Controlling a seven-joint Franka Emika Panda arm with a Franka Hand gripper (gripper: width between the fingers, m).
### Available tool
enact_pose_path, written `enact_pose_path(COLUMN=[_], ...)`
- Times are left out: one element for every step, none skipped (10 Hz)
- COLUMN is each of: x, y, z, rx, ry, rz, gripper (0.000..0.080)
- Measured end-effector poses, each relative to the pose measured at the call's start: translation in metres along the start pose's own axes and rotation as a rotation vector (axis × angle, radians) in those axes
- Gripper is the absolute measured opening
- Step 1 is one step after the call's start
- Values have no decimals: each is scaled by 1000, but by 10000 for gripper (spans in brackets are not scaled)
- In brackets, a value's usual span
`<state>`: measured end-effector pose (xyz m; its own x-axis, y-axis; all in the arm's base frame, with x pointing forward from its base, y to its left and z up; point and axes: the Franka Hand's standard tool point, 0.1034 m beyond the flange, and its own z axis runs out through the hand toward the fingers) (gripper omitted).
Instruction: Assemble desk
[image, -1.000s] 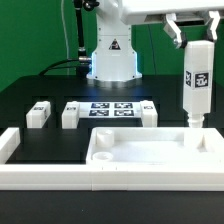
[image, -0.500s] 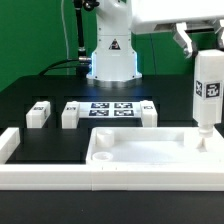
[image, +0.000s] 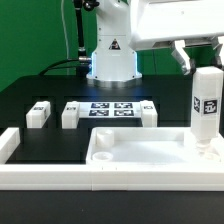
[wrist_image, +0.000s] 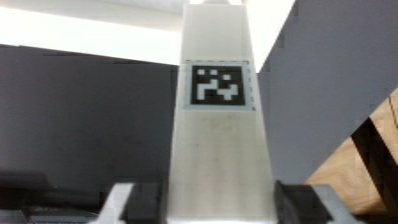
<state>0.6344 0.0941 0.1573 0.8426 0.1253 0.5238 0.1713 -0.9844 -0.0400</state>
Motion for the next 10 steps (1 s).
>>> enact_pose_path(x=[1,1,1,1,1,3,7,14,15,10], y=[-6,-4,-4,-4,-3,1,0,-1,-1,0], z=[1,1,1,1,0,-3,-3,-4,-4,0], rx=[5,4,4,4,2,-8,-11,-12,-13,-12], ry=[-4,-4,-4,-4,1,20,27,38,40,31], rz=[-8,-8,-7,-8,-24,-59,-70,-85,-86,-83], gripper=[287,287,287,287,287,287,287,287,287,287])
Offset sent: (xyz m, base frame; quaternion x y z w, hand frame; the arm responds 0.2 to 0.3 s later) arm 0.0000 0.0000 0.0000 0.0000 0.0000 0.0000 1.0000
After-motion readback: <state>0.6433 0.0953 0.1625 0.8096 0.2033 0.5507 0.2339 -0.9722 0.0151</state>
